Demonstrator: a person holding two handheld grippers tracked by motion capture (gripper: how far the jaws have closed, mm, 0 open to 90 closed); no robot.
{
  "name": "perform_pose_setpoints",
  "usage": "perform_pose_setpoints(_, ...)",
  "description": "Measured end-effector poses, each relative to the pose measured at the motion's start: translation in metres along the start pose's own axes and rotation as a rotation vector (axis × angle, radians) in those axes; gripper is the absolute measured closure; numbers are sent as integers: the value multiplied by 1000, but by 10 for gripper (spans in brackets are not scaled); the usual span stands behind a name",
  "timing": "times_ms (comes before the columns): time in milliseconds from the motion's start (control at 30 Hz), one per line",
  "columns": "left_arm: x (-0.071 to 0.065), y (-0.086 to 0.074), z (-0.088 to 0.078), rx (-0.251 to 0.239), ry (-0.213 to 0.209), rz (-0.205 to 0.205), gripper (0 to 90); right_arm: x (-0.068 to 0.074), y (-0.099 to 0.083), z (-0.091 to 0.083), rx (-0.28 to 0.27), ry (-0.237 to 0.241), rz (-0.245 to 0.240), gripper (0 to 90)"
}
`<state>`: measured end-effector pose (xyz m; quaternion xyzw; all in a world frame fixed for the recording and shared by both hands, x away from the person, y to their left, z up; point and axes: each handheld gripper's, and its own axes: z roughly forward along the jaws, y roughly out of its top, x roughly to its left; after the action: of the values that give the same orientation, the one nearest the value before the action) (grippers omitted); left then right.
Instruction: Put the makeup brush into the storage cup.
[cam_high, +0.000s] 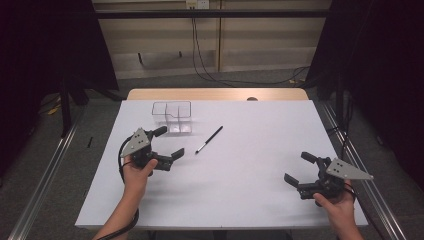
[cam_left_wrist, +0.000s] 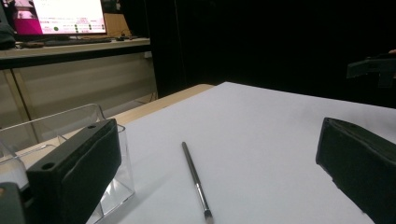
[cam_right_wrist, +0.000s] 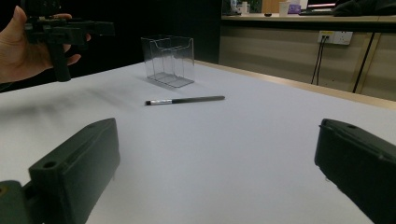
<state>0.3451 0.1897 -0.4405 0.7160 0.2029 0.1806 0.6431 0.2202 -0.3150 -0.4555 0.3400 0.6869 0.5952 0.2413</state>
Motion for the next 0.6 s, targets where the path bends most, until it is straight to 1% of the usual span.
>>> perform_pose_setpoints(267,1,-1,10,-3,2,-5,0,1,0,0,1,3,-4,0)
perform_pose_setpoints(333,1,-2,13,1,-5,-8,0,1,0,0,0,3,-8,0)
perform_pose_setpoints(367,1,-2,15,4,-3,-3,0,1,0,0,1,2,-6,0)
perform_pose_setpoints(433,1,-2,17,6,-11,-4,0,1,0,0,0,3,-6,0)
perform_pose_setpoints(600,2,-2,21,4,-13,-8,0,0,0,-1,1,1,-7,0)
